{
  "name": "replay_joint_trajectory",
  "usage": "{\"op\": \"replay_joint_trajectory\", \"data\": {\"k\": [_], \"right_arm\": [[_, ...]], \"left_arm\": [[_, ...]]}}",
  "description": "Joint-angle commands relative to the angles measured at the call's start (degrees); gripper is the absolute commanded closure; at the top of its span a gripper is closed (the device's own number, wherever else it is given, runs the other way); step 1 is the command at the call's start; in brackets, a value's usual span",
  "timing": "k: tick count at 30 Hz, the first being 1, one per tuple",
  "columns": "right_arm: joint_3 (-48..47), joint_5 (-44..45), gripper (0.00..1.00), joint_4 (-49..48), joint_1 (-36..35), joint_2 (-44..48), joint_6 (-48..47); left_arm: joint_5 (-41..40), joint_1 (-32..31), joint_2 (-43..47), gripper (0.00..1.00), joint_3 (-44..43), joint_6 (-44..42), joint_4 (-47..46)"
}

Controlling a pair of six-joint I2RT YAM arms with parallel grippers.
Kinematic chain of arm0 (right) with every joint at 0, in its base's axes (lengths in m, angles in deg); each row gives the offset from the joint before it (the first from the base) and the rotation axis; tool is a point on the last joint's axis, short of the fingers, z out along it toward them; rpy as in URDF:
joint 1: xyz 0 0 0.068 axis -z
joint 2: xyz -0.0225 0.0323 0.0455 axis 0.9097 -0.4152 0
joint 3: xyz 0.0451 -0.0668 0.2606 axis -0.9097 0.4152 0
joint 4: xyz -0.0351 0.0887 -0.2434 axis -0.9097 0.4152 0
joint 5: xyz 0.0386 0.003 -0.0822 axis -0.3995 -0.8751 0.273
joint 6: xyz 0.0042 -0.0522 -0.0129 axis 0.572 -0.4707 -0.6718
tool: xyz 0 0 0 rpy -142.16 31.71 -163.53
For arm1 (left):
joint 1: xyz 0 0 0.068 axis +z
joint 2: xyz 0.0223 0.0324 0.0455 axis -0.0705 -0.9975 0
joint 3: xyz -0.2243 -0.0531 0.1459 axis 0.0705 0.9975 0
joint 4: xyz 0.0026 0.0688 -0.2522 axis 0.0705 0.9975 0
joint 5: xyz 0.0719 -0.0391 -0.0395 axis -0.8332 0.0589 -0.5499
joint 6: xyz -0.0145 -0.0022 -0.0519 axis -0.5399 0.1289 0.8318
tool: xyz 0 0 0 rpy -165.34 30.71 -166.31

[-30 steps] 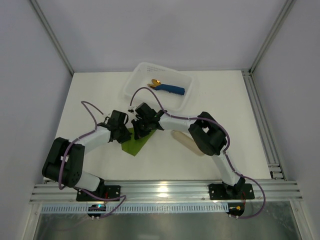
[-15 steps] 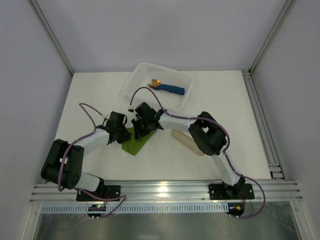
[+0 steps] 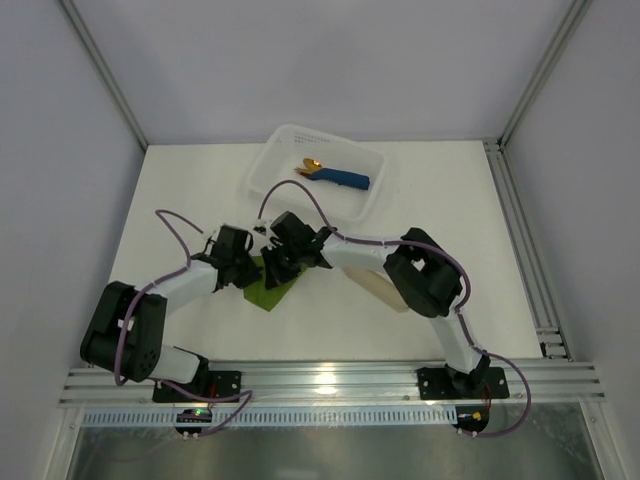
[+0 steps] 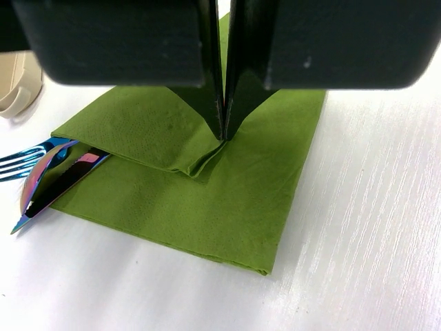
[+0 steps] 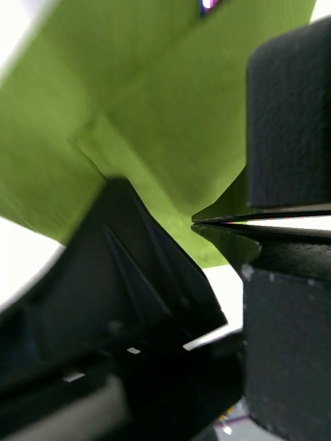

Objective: Place the utensils on the paper napkin and roll it up
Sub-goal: Roll the napkin at the center of the board.

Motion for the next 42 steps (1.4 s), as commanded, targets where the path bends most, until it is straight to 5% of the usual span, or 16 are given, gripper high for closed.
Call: {"op": "replay_joint_trajectory", "data": {"k": [1,16,42], "right_arm": [[2.7,-4.2,0.96,-6.0,-0.5,4.3,2.1],[6.1,-10.2,0.96,-12.4,-0.9,2.0,6.6],[4.5,-1.8,0.96,-9.0,3.2,2.0,7.9]], "left_arm": [[0.0,0.2,0.3,1.0,1.9,0.4,2.1],[0.6,0.2,2.2,1.0,3.6,2.4,2.1],[1.4,0.2,8.3,1.0,8.4,4.4,3.0]]}}
